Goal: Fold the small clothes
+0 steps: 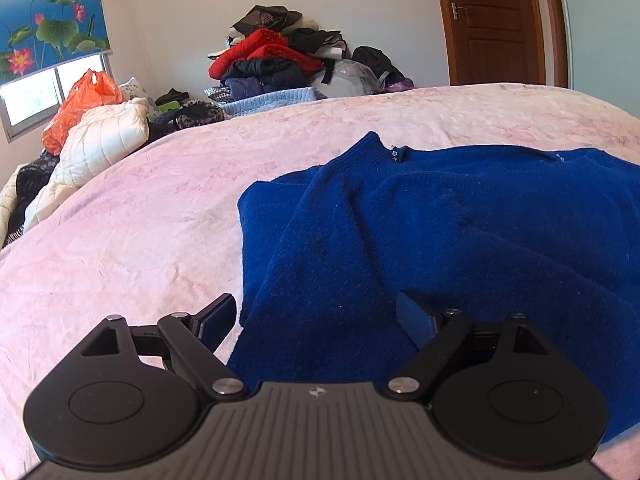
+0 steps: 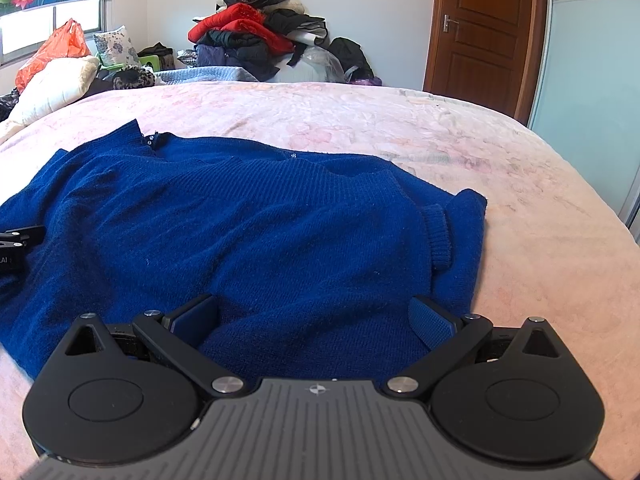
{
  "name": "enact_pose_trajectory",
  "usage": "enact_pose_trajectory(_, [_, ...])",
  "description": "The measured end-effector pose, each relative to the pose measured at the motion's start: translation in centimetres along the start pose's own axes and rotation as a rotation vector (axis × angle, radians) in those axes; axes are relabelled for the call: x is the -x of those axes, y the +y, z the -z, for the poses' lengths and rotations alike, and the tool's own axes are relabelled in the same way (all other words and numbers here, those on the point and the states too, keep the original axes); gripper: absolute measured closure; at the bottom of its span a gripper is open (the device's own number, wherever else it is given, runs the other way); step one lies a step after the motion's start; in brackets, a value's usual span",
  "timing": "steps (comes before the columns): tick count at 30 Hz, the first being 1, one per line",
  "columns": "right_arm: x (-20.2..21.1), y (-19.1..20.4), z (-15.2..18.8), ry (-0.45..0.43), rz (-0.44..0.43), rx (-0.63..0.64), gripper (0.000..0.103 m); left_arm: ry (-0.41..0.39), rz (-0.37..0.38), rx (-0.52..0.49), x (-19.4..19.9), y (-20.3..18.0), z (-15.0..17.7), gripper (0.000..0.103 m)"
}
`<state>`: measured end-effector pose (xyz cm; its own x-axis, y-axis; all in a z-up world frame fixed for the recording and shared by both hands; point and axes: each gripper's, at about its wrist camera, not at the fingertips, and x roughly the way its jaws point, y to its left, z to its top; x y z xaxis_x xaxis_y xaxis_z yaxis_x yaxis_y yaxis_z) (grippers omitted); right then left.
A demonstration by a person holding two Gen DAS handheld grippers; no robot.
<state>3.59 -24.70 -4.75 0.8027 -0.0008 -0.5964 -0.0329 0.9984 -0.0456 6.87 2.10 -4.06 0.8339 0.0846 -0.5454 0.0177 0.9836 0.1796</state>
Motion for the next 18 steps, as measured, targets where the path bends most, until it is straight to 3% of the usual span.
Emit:
enact_pose_trajectory(3, [0.1, 0.0, -0.1, 0.000, 0.003, 0.003, 0.000, 0.012, 0.035, 0.029, -0.1, 0.7, -0.1, 0.015])
enact_pose_trajectory(7, [1.7, 1.3, -0.6, -0.054, 0.042, 0.000, 0.001, 0.039, 0.139, 0.039, 0.2, 3.0, -0.7, 0.015])
enact_pose_trajectory(12, [5.0, 5.9, -2.2, -0.188, -0.020, 0.180, 0.001, 0.039, 0.201, 0.190, -0.3, 8.2, -3.3, 0.015])
enact_pose_trajectory(14, [5.6, 7.9, -2.7, -0.195, -0.093, 0.221, 0.001, 0.082, 0.253, 0.244, -1.6, 9.9, -4.5, 0.014])
enact_pose_trajectory(18, [6.0, 12.5, -2.7, -0.150, -0.293, 0.327, 0.002, 0.214, 0.426, 0.339, -5.6, 11.9, -5.8, 0.015])
